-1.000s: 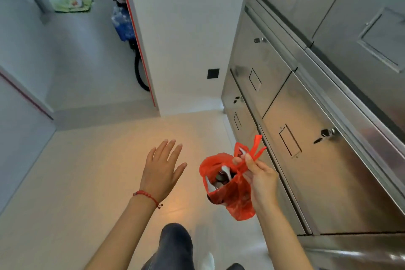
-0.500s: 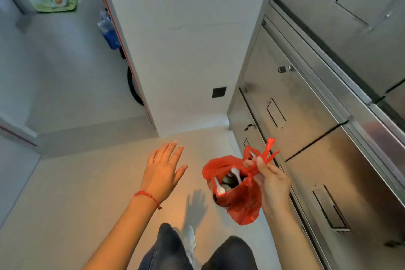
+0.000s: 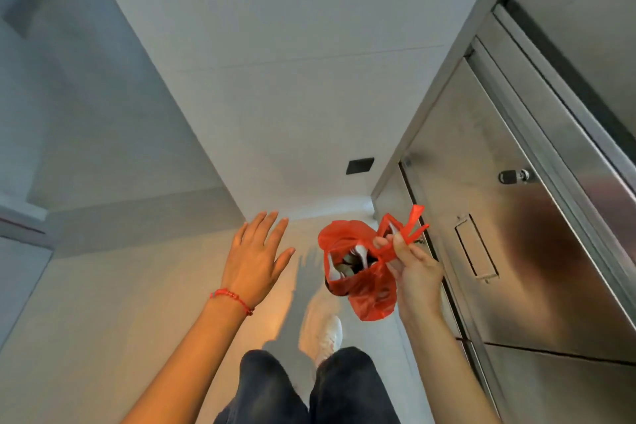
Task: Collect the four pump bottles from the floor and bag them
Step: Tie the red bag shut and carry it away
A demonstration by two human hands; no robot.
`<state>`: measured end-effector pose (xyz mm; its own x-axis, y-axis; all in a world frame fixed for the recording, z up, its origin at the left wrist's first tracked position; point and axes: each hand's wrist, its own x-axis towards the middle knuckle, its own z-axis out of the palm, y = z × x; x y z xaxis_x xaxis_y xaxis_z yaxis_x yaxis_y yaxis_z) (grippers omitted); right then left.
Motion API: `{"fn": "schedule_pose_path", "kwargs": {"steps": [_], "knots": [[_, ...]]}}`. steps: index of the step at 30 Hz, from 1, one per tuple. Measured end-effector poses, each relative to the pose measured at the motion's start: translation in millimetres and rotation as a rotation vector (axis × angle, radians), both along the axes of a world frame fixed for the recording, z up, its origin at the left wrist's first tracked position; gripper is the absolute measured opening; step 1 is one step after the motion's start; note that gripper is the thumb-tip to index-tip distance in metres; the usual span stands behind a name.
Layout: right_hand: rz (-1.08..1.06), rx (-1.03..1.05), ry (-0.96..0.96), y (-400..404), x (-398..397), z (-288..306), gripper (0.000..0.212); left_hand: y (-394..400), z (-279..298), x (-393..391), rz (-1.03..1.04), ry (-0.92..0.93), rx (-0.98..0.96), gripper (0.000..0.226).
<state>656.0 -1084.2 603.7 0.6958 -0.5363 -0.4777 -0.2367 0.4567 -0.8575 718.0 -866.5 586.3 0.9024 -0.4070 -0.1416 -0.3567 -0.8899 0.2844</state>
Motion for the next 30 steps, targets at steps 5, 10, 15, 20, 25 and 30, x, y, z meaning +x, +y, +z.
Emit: {"fn": "schedule_pose_path", "kwargs": {"steps": [5,10,15,20,25,30], "knots": [[-0.018,0.001,0.067,-10,59,-50,0.014,-14,-38,58,-0.044,-0.015,0.021,0.052],[-0.03,-0.022,0.15,-16,103,-128,0.019,-20,-98,111,-0.073,0.051,0.018,0.056],[-0.041,-0.051,0.191,-20,132,-214,0.013,-24,-174,141,-0.084,0.063,0.023,0.062],[-0.05,-0.06,0.237,-20,149,-308,0.011,-28,-263,161,-0.067,0.093,0.016,0.063],[-0.044,-0.064,0.258,-17,168,-396,0.008,-41,-350,175,-0.068,0.072,0.005,0.047],[-0.075,-0.074,0.258,-23,190,-462,0.014,-48,-413,188,-0.082,0.064,0.012,0.047]]}}
